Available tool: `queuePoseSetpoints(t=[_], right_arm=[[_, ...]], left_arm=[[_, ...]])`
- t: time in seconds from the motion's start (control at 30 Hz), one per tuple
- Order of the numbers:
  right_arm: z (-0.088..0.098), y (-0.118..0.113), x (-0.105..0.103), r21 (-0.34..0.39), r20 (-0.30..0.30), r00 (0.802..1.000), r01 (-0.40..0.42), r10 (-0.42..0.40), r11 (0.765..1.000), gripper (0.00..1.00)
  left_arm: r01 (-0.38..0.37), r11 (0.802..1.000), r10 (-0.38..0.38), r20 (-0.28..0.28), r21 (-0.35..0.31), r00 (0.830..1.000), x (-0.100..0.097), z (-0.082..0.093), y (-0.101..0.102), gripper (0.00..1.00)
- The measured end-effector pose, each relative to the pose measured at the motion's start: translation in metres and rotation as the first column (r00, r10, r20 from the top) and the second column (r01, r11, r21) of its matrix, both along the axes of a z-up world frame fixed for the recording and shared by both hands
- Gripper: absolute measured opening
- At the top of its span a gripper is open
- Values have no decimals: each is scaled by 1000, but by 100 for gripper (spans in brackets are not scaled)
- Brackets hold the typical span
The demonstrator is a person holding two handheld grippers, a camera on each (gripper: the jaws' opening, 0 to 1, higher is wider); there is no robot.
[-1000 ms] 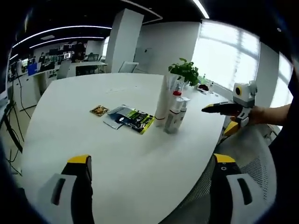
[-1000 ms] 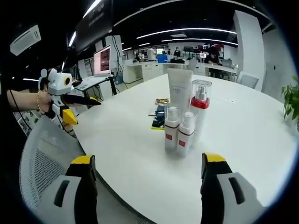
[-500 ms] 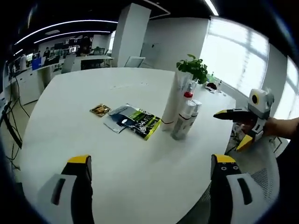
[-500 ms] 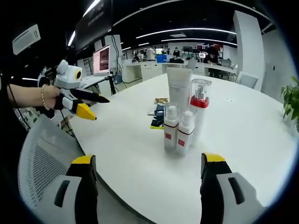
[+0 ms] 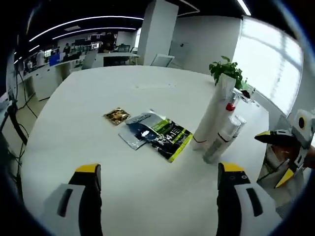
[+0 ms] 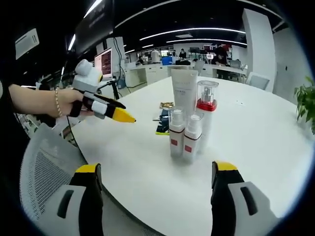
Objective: Arrange the skincare products in the storage area until every visible bottle or jar stands upright without overlapping.
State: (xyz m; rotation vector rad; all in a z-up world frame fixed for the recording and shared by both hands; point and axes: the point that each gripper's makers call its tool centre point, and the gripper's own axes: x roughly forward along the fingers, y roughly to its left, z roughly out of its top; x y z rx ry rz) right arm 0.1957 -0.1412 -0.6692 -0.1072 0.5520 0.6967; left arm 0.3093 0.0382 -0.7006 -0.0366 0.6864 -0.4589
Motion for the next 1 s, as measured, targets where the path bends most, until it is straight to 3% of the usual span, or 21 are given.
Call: queuePoseSetpoints(t=[0.23, 0.4, 0.53, 0.77, 1.0], right_arm=[[-3, -1, 0, -15, -11, 1000, -1, 1, 1000, 92], [-5, -6, 3, -8, -20, 1000, 22, -22, 1000, 92], [-7, -8, 4, -7, -26, 999, 34, -35, 999, 92], [-10, -10, 5, -13, -41, 998, 49, -50, 999, 92], [-12, -13, 6, -13, -50, 996, 70, -71, 997, 92]], left_arm=[[9, 999, -8, -31, 36, 999, 22, -17, -14, 85], [-113, 993, 114, -72, 16, 991, 47, -34, -13, 82], [-156, 987, 157, -76, 28, 985, 56, -37, -14, 81], [-106, 993, 109, -43, 60, 993, 85, -46, -39, 77], [-41, 995, 43, -24, 90, 999, 94, -55, -54, 68]])
